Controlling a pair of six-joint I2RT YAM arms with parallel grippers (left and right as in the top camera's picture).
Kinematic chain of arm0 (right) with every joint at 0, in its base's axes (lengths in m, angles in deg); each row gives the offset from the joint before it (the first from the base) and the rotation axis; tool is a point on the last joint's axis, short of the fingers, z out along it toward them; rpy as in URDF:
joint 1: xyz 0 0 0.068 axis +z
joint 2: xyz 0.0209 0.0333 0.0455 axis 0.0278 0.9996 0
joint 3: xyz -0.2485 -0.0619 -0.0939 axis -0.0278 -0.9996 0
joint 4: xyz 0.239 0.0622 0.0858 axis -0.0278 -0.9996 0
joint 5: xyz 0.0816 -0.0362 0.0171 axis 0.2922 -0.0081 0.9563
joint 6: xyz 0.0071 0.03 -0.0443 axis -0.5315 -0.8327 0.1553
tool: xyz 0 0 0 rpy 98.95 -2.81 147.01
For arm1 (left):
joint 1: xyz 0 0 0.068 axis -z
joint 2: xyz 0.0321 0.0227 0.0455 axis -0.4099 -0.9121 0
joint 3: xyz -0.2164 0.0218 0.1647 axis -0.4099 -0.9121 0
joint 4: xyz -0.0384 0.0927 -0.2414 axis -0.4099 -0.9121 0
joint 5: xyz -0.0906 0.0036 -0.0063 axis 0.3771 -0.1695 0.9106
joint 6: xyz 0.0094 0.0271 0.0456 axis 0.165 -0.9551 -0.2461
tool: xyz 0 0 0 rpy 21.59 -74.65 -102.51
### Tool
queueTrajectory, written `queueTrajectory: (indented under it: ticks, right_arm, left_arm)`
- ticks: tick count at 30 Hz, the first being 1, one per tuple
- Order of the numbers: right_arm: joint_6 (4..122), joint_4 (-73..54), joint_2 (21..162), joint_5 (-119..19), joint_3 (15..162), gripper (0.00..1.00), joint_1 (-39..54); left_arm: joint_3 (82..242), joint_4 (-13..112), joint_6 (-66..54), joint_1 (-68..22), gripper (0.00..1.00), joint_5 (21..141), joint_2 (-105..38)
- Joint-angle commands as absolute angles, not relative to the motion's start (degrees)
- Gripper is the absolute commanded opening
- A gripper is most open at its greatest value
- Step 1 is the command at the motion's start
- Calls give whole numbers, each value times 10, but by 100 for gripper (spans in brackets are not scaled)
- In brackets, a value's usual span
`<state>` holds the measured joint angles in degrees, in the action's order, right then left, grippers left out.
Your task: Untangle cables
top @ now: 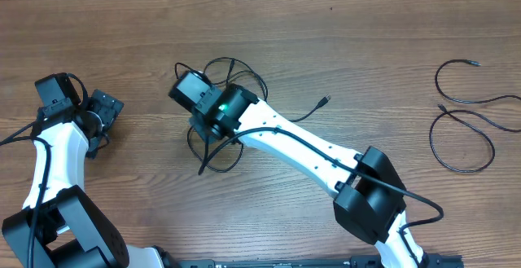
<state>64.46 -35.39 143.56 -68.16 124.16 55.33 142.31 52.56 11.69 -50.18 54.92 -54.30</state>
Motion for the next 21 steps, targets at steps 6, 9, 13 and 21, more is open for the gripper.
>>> queueTrajectory:
  ticks: [6, 9, 13, 21]
  right_arm:
    - [553, -297, 1415, -582, 1150, 4, 553]
    - [540, -274, 1415, -582, 1121, 7, 553]
    - [541, -243, 1415, -583, 1093, 13, 553]
    - [546, -183, 1415, -639, 1069, 54, 553]
  left_arm:
    - [1431, 526, 121, -504, 99, 545, -543]
    - [1431, 526, 121, -504, 99, 545, -543]
    - [1431, 526, 121, -504, 100, 545, -543]
    - [1431, 526, 121, -504, 99, 545, -543]
